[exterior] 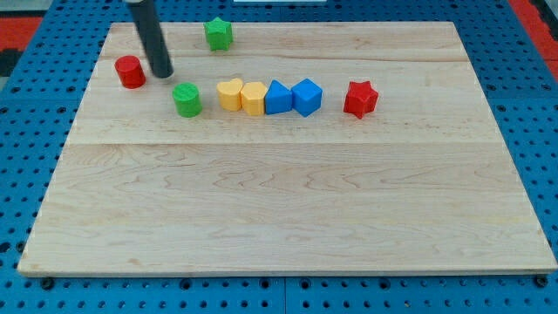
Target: Move the red circle to the left of the green circle
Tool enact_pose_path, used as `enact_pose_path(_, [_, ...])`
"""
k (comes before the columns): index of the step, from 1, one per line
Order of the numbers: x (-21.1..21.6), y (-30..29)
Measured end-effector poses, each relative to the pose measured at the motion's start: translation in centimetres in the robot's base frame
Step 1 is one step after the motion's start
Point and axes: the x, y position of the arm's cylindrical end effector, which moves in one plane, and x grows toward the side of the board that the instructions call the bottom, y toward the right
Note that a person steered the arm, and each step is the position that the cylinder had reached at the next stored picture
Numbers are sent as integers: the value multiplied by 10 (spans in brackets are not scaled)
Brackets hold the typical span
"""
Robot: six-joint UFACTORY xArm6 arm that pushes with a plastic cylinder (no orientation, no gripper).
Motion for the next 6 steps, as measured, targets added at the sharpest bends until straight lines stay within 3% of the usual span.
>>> enact_pose_path(1, [-38,-21])
enact_pose_path(2, [-5,-65])
enact_pose_path(4, [20,-89])
enact_pose_path(5, [52,-101])
enact_pose_path(6, [64,-50])
